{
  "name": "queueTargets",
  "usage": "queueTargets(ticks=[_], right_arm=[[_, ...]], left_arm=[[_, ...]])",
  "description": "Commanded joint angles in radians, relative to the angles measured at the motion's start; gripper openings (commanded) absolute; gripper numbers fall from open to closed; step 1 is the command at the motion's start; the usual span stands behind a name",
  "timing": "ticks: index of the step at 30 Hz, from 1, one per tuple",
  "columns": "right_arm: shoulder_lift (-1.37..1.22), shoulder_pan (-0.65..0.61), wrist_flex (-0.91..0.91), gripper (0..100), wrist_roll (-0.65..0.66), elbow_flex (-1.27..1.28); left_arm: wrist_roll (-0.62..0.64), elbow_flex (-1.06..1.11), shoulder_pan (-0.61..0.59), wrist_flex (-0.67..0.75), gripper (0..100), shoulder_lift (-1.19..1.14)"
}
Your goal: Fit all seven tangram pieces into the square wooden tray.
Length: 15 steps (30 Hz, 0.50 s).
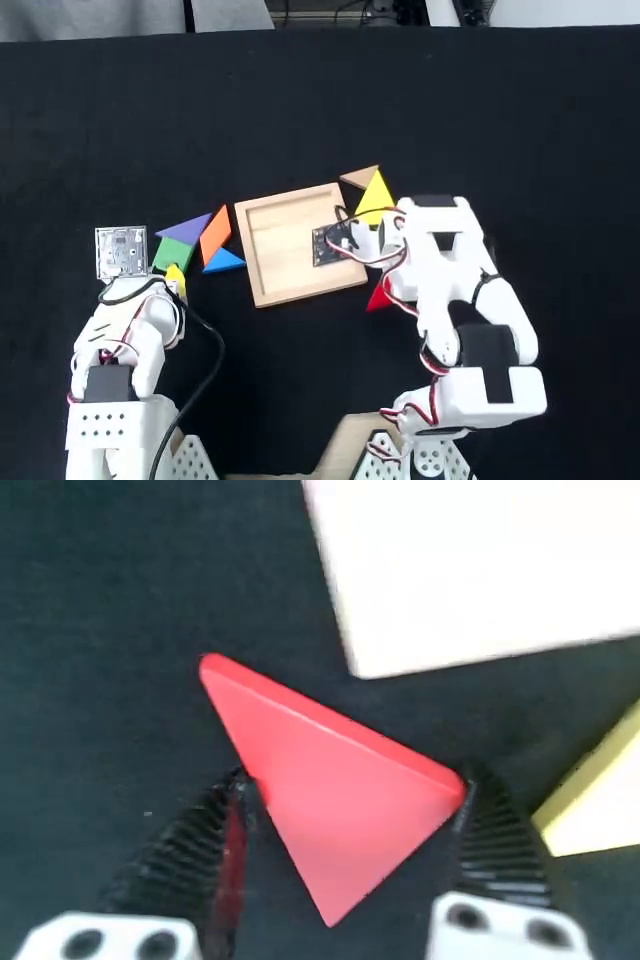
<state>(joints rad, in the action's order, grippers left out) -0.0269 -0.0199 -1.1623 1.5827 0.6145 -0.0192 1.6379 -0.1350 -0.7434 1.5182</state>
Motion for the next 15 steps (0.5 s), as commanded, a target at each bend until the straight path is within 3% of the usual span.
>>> queueTargets(ticks=[1,7,15], right_arm=[[0.108,0.000,-0.127,18.8,0.015,-0.071],[0.291,-0.026,-0.204,17.3,0.011,-0.079],[0.367,-0.262,-0.083,17.3,-0.287,-0.084]], left_arm=[[-0.009,-0.010,0.013,0.023,11,0.011],[-0.009,-0.010,0.013,0.023,11,0.011],[-0.009,-0.010,0.005,0.023,11,0.011]])
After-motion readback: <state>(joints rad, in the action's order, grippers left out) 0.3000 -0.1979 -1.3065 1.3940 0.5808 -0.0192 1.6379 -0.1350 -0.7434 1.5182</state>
